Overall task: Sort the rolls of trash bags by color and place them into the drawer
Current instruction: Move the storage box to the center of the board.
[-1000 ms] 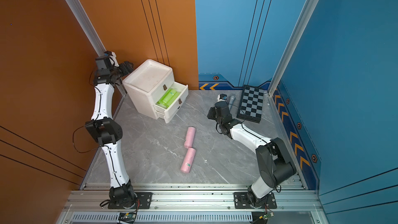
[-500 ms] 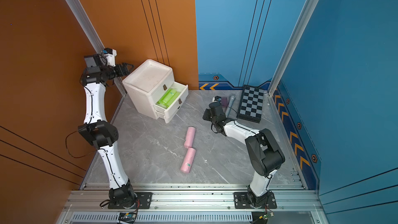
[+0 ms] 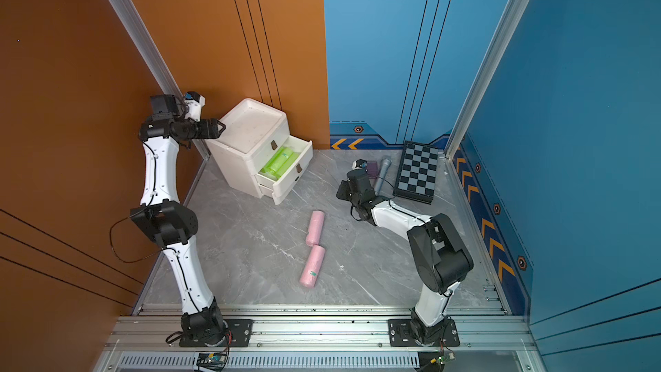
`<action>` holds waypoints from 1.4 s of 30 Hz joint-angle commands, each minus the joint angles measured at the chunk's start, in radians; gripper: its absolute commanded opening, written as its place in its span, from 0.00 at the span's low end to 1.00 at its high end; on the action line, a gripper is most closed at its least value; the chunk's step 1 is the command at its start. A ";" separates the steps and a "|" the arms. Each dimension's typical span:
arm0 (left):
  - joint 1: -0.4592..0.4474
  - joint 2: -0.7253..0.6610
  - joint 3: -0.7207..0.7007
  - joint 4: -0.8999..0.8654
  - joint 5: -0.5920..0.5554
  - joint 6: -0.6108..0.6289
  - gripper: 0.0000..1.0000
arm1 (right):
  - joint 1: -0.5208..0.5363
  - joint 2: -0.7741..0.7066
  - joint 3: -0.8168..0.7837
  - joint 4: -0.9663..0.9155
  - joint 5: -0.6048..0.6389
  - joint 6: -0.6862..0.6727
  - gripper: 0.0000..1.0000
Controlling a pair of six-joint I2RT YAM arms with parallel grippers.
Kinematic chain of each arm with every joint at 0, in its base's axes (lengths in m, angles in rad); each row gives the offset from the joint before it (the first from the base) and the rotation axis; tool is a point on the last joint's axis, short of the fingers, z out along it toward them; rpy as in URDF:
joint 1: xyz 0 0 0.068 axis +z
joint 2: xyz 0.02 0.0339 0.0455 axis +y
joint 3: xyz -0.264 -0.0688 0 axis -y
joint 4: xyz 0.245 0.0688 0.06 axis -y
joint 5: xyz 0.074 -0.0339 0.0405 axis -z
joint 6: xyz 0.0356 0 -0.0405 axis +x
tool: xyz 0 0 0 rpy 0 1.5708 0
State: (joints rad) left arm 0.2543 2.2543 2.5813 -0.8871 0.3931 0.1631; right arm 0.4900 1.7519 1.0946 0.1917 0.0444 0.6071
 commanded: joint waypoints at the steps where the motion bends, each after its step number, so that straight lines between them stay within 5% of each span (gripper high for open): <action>1: -0.012 0.031 0.032 -0.064 -0.082 0.060 0.70 | 0.002 -0.028 -0.004 -0.018 -0.016 0.016 0.00; 4: -0.015 0.044 0.030 -0.084 -0.122 0.072 0.62 | 0.004 -0.029 -0.005 -0.021 -0.017 0.018 0.00; 14: -0.022 0.094 0.031 -0.090 -0.181 0.076 0.67 | 0.004 -0.027 -0.005 -0.026 -0.018 0.019 0.00; 15: -0.021 0.099 0.033 -0.093 -0.177 0.073 0.64 | 0.004 -0.025 -0.005 -0.026 -0.020 0.019 0.00; 20: -0.023 0.091 0.014 -0.094 -0.158 0.050 0.10 | 0.002 -0.022 -0.003 -0.027 -0.020 0.020 0.00; 22: -0.025 0.073 -0.009 -0.093 -0.154 0.048 0.00 | 0.001 -0.019 -0.002 -0.028 -0.023 0.022 0.00; 42: -0.063 -0.105 -0.088 -0.434 -0.007 0.066 0.00 | 0.009 -0.005 0.028 -0.032 -0.048 0.031 0.00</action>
State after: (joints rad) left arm 0.2226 2.1941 2.5175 -1.0260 0.2787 0.1974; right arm 0.4919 1.7519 1.0950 0.1894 0.0032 0.6292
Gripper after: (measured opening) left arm 0.165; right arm 0.044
